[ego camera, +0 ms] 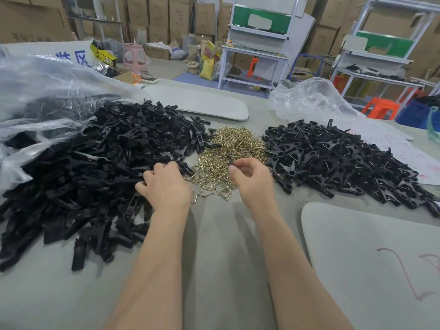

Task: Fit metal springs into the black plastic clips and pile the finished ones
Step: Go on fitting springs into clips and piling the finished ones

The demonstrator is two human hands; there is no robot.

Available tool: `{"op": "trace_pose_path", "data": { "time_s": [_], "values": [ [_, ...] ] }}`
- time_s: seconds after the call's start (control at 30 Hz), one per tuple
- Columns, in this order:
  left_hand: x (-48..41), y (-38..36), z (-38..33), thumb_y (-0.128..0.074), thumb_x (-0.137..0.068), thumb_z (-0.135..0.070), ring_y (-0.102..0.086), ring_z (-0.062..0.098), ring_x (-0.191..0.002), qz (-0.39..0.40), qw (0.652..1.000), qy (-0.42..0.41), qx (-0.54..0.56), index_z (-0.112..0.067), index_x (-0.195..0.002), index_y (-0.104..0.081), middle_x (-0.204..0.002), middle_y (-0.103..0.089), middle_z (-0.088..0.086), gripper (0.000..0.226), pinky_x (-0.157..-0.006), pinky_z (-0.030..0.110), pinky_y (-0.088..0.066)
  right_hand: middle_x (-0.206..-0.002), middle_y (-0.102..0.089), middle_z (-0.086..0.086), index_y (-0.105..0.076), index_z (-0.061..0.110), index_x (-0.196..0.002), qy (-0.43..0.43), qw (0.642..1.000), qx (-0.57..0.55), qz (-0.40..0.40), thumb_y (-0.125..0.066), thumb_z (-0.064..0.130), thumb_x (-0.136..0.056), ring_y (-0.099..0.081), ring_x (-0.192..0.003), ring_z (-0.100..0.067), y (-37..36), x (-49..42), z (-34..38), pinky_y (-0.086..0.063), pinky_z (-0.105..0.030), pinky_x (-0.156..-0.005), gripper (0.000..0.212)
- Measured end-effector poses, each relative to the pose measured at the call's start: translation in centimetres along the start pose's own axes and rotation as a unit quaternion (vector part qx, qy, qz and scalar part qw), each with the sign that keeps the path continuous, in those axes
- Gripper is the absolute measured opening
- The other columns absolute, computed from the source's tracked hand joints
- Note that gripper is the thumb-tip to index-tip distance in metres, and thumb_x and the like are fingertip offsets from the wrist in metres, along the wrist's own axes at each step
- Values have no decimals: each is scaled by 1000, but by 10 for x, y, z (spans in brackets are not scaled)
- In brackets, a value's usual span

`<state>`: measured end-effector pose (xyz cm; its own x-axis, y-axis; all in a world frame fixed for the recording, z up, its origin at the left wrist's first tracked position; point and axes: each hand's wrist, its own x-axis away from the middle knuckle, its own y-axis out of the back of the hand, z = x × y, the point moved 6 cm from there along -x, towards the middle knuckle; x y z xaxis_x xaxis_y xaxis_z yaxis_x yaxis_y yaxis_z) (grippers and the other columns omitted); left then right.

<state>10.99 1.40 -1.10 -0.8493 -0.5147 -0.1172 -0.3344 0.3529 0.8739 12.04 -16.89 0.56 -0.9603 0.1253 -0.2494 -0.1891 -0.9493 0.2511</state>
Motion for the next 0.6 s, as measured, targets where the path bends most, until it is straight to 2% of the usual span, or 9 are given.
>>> {"op": "trace_pose_path", "data": {
  "time_s": [0.2, 0.27, 0.33, 0.47, 0.53, 0.57, 0.6],
  "values": [
    [1, 7, -5, -51, -89, -4, -48, 24, -109, -78, 994, -27, 76, -24, -117, -58, -109, -63, 1, 35, -90, 39, -22, -91, -66, -5, -60, 20, -87, 2, 1000, 1, 2, -64, 13, -88, -65, -90, -23, 0, 0, -1, -54, -37, -84, 8],
    [3, 12, -12, -51, -93, -11, -53, 22, -107, -108, 981, -62, 149, -22, -115, -59, -108, -65, -2, 26, -93, 37, -24, -90, -67, -5, -59, 23, -86, -1, 1000, -10, 1, -64, 12, -88, -65, -89, -23, 0, 0, -2, -55, -36, -83, 12],
    [5, 14, -21, -53, -94, -11, -60, 17, -101, -95, 943, -95, 304, -18, -109, -62, -101, -67, -4, 19, -98, 31, -37, -91, -67, -5, -58, 23, -89, -13, 999, -49, 6, -63, 9, -88, -66, -86, -19, -1, -1, -3, -56, -34, -82, 15],
    [7, 5, -36, -54, -93, -2, -67, 11, -93, 19, 832, -91, 547, -20, -93, -62, -91, -71, -4, 20, -82, 23, -53, -94, -66, -4, -59, 18, -101, -47, 980, -191, 31, -59, 2, -90, -67, -85, -14, -5, -2, -3, -54, -22, -76, 20],
    [9, -5, -42, -53, -93, 2, -69, 11, -87, 85, 761, -70, 639, -19, -91, -63, -85, -72, -4, 24, -73, 18, -53, -97, -68, -4, -61, 18, -103, -53, 974, -218, 44, -58, 1, -91, -67, -93, -17, -8, -3, -1, -54, -23, -75, 21],
    [10, -8, -44, -52, -93, 3, -69, 9, -85, 102, 740, -63, 662, -18, -91, -64, -83, -72, -4, 24, -73, 18, -53, -98, -68, -3, -61, 18, -102, -61, 970, -231, 52, -57, 1, -91, -66, -94, -18, -10, -2, 0, -53, -23, -74, 20],
    [10, -10, -45, -52, -93, 3, -69, 8, -84, 108, 733, -61, 668, -18, -91, -64, -83, -72, -4, 24, -74, 18, -52, -97, -68, -3, -61, 17, -101, -72, 964, -248, 63, -56, 0, -92, -65, -94, -17, -12, -1, 0, -54, -23, -73, 20]
  ]
}}
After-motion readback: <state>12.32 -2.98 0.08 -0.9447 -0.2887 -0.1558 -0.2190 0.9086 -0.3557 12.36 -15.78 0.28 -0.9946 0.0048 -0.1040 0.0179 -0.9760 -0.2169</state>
